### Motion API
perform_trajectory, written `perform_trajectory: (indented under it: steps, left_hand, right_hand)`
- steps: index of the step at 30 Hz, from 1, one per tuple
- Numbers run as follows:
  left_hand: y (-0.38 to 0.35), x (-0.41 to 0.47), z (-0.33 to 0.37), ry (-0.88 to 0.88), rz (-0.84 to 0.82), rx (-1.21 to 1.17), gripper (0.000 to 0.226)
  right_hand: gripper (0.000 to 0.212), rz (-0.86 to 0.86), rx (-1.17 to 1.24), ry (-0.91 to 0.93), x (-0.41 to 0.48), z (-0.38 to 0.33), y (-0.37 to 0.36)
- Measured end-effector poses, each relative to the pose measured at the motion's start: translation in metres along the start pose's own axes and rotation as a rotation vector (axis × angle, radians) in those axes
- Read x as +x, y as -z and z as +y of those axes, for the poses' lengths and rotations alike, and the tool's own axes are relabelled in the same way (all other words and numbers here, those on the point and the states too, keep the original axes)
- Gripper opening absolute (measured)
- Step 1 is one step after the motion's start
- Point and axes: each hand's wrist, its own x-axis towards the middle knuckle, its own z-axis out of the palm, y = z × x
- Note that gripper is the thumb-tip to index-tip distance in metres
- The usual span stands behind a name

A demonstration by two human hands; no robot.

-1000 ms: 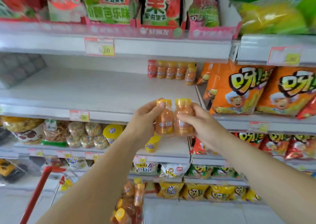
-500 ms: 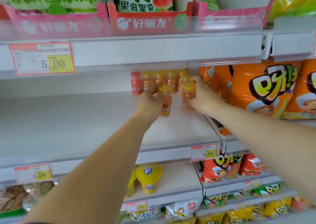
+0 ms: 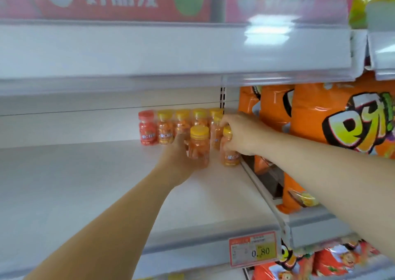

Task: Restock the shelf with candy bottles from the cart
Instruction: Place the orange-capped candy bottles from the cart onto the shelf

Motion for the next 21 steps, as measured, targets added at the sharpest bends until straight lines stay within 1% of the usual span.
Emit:
perform_trajectory:
  steps: [2,3,5,7,9,11,14,16,21]
  left_hand:
    - [-0.001,0.006,0.002,0.022,0.016,0.075,0.062]
    - [-0.003,0.01,0.004,0.02,0.024,0.125,0.058]
    - [-0.006,0.018,0.008,-0.006,0.055,0.181,0.057]
    - [-0.011,0.025,0.009,0.0,0.11,0.191,0.057]
    - [-0.015,0.032,0.01,0.015,0.151,0.226,0.055]
    - [-0.017,0.038,0.011,0.015,0.17,0.258,0.056]
    - [-0.017,0.046,0.012,0.016,0.174,0.304,0.055]
    - [-0.017,0.052,0.011,0.019,0.179,0.332,0.053]
    - [-0.02,0.059,0.01,0.026,0.2,0.371,0.051]
  right_hand:
    - [0.036,-0.034,-0.016,0.009,0.004,0.001,0.002]
    - [0.035,-0.018,-0.024,0.014,0.006,0.001,0.001]
    - [0.035,0.065,-0.042,0.025,0.01,0.0,-0.003]
    - [0.044,0.127,-0.053,0.023,0.014,0.0,-0.01]
    - [0.054,0.13,-0.05,0.019,0.017,0.001,-0.014]
    - [0.059,0.111,-0.038,0.024,0.017,0.003,-0.014]
    - [0.063,0.112,-0.032,0.032,0.016,0.005,-0.014]
    - [0.062,0.124,-0.024,0.032,0.016,0.008,-0.015]
    - [0.066,0.178,-0.044,0.023,0.014,0.009,-0.02]
